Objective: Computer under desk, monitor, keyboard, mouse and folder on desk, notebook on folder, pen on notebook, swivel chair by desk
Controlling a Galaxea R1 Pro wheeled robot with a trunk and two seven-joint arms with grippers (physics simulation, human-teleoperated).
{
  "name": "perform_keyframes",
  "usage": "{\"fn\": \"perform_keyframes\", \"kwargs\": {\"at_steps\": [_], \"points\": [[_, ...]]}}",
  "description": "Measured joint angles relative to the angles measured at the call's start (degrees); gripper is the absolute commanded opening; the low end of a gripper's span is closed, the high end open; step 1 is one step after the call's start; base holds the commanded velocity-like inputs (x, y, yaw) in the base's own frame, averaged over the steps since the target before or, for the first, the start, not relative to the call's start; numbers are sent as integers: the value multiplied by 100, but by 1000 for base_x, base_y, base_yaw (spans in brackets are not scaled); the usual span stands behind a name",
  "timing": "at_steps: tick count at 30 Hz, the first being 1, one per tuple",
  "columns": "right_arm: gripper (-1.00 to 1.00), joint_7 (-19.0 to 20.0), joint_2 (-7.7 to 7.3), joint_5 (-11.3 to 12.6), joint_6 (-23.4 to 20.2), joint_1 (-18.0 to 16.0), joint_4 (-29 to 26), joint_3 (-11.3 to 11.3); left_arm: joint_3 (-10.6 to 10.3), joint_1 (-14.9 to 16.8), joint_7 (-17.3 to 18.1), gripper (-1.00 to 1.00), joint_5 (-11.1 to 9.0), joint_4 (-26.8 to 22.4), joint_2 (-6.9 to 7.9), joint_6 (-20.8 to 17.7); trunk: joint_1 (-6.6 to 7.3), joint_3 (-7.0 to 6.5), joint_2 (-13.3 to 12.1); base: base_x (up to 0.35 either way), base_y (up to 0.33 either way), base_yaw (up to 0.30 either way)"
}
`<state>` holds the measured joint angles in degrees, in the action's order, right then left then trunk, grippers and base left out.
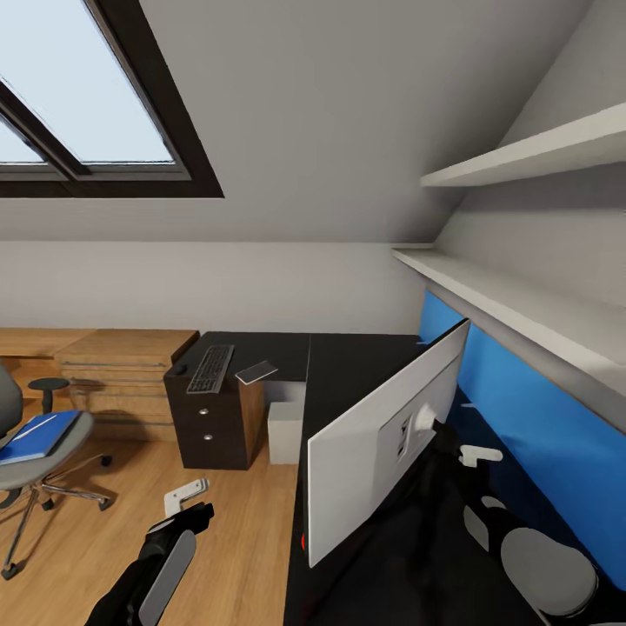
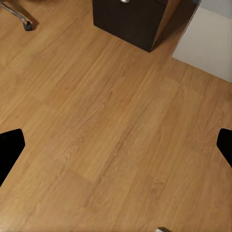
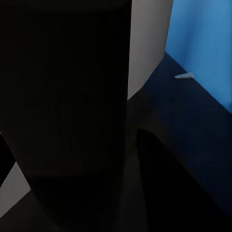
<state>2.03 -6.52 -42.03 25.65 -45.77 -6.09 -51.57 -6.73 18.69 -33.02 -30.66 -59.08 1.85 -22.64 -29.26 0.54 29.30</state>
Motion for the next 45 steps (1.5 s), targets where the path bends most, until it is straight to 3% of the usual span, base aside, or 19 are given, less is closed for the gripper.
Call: {"fn": "perform_keyframes", "kwargs": {"at_steps": [45], "points": [[-100, -2, -5, 5, 7, 1, 3, -5, -7, 0, 5, 100, 17, -3, -8, -1, 0, 1, 0, 80, -93, 0]]}}
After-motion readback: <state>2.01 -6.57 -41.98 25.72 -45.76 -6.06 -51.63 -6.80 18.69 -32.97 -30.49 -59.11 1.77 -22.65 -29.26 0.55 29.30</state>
